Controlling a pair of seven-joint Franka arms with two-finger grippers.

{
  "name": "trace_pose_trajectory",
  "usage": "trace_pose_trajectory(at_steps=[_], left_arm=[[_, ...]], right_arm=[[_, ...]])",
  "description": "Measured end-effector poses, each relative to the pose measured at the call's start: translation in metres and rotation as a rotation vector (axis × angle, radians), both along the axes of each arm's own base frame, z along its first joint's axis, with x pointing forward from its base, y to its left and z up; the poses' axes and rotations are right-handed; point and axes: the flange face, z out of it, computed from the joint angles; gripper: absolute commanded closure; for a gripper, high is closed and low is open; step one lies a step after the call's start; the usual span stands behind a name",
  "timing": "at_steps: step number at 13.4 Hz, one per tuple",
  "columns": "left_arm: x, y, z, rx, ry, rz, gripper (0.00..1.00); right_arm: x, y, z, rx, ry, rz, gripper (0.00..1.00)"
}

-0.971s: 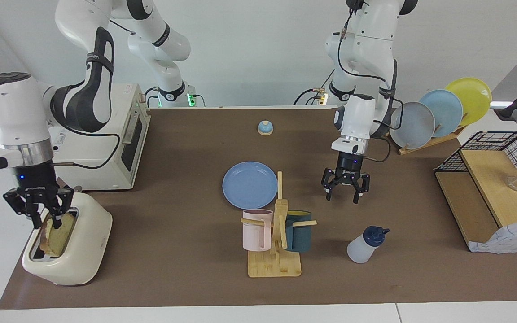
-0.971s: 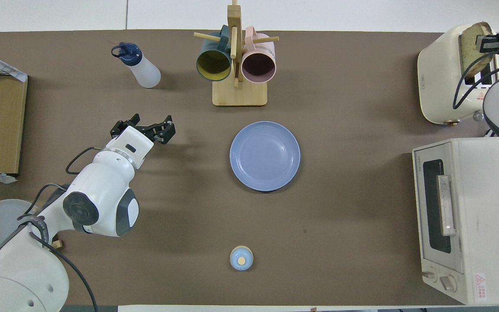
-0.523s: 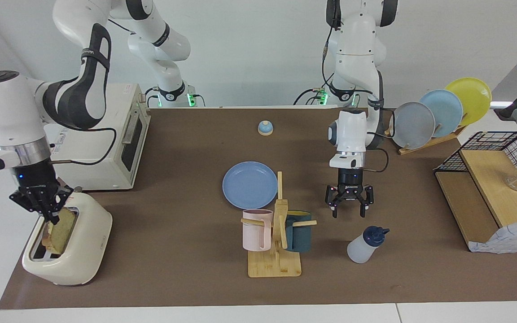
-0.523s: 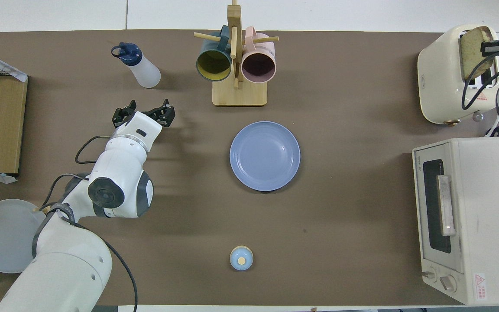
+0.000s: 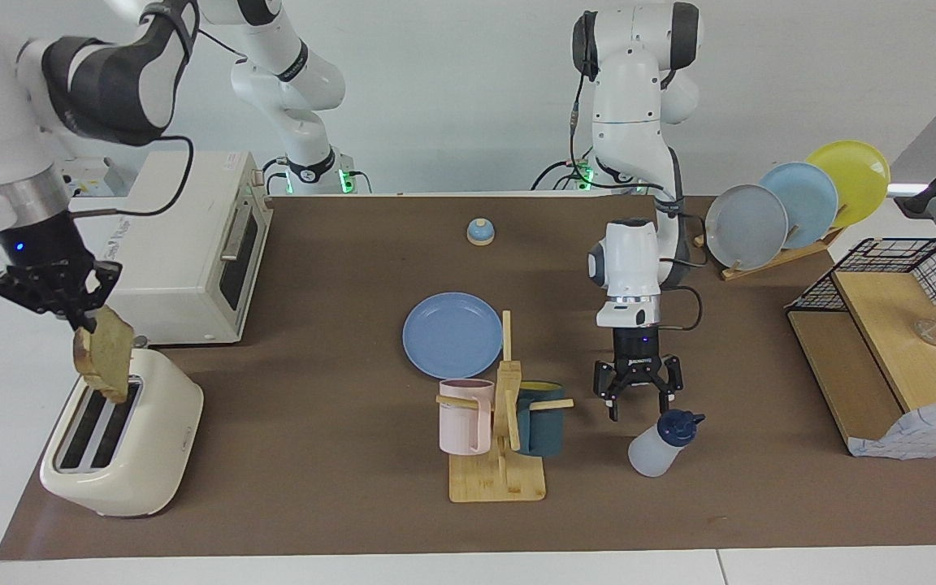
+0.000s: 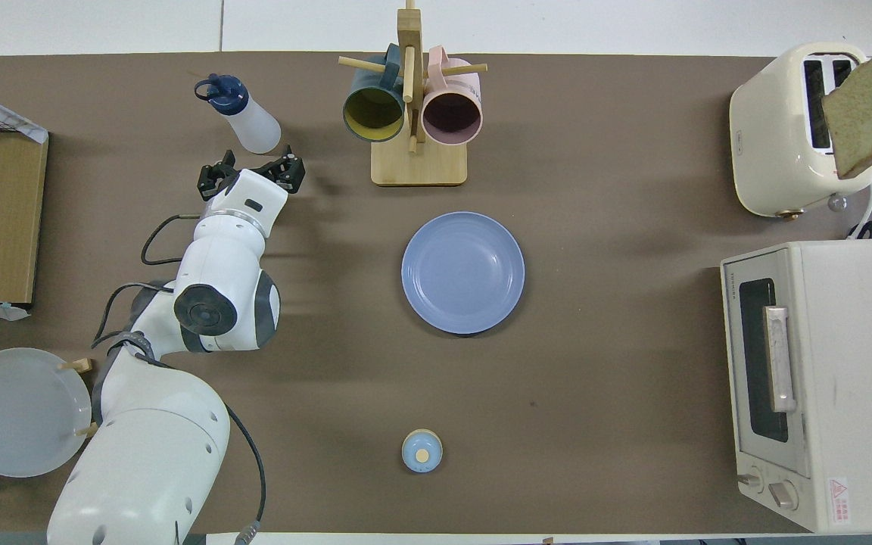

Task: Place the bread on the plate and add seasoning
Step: 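Reach the left gripper toward the blue-capped bottle while the right gripper reaches the toaster, then pull the bread slice from the toaster with the right gripper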

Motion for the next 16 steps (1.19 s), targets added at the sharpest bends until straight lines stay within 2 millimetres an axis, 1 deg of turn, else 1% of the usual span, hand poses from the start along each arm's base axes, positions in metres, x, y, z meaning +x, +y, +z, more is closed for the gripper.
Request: trace_pose_trajectory(at_steps=[1, 2, 3, 4, 6, 8, 9, 10, 11, 12, 13, 14, 16], left_arm=[[0.006, 0.000, 0.003, 0.000, 0.010, 0.003, 0.00], [0.013, 0.001, 0.004, 0.003, 0.031, 0.006, 0.00], [0.019, 0.000, 0.005, 0.007, 0.042, 0.008, 0.00], [0.024, 0.000, 0.006, 0.012, 0.046, 0.008, 0.00], [0.032, 0.000, 0.008, 0.016, 0.054, 0.009, 0.00], [0.040, 0.001, 0.011, 0.016, 0.066, 0.011, 0.00], [0.042, 0.001, 0.011, 0.017, 0.067, 0.012, 0.00], [0.044, 0.003, 0.011, 0.018, 0.066, 0.015, 0.00], [0.046, 0.006, 0.011, 0.019, 0.065, 0.018, 0.00], [0.048, 0.008, 0.011, 0.021, 0.066, 0.022, 0.00], [0.050, 0.009, 0.010, 0.022, 0.067, 0.023, 0.00], [0.050, 0.010, 0.010, 0.022, 0.069, 0.024, 0.00], [0.053, 0.008, 0.011, 0.020, 0.083, 0.022, 0.00]], right_arm=[[-0.017, 0.023, 0.024, 0.016, 0.004, 0.011, 1.00], [-0.031, 0.041, 0.041, 0.039, 0.010, 0.011, 1.00], [-0.041, 0.054, 0.048, 0.068, 0.029, 0.007, 1.00], [-0.047, 0.069, 0.049, 0.098, 0.057, 0.003, 1.00], [-0.051, 0.105, 0.038, 0.148, 0.104, -0.062, 1.00], [-0.051, 0.154, 0.026, 0.229, 0.109, -0.112, 1.00], [-0.052, 0.174, 0.017, 0.289, 0.108, -0.109, 1.00], [-0.054, 0.187, 0.004, 0.336, 0.112, -0.111, 1.00], [-0.058, 0.196, -0.014, 0.377, 0.116, -0.114, 1.00], [-0.064, 0.204, -0.034, 0.421, 0.118, -0.123, 1.00], [-0.072, 0.216, -0.058, 0.465, 0.118, -0.131, 1.00], [-0.079, 0.234, -0.080, 0.493, 0.105, -0.129, 1.00], [-0.091, 0.278, -0.119, 0.524, 0.053, -0.133, 1.00]])
